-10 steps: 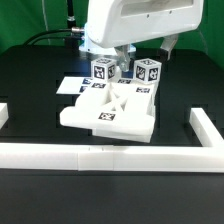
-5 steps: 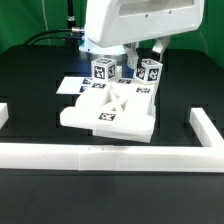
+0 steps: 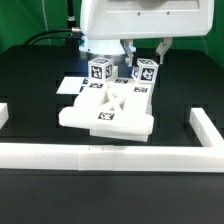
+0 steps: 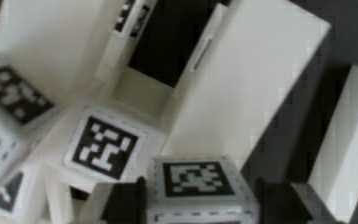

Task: Assemble chair

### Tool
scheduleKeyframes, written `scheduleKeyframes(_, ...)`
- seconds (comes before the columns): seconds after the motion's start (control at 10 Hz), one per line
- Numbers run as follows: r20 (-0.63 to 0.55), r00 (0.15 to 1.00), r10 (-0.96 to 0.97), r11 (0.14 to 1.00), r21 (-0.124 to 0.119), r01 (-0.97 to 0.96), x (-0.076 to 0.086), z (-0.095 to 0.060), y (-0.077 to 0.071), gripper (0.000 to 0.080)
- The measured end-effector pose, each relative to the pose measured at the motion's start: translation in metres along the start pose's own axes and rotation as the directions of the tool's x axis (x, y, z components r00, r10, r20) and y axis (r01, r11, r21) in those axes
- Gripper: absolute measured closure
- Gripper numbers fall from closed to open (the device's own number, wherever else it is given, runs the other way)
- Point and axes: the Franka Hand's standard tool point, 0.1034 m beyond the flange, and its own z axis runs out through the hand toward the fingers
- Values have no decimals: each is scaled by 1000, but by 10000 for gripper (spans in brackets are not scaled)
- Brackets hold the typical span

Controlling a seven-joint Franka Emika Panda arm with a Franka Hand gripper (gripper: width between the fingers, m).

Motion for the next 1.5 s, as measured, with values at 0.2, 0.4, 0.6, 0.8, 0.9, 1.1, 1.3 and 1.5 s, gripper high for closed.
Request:
scheduleKeyframes(0.2, -18, 987, 159, 987, 2, -159, 1, 0, -2, 515)
scheduleKeyframes(0.4, -18, 955, 297, 955, 6, -297, 1, 0, -3, 515)
scheduleKeyframes(0.6, -17, 913, 407, 914, 10, -407, 1, 0, -3, 515)
scheduleKeyframes(0.8, -14, 847, 532, 847, 18, -532, 1, 0, -4, 515)
scheduleKeyframes(0.9, -18, 798, 603, 798, 23, -602, 1, 1, -5, 515)
scheduleKeyframes(1.1, -20, 663, 749, 663, 48, -747, 1, 1, -8, 515)
scheduleKeyframes(1.3, 1, 482, 876, 480, 95, -872, 2, 2, -8, 515)
scheduleKeyframes(1.5, 15, 354, 935, 350, 107, -931, 4, 1, -9, 515)
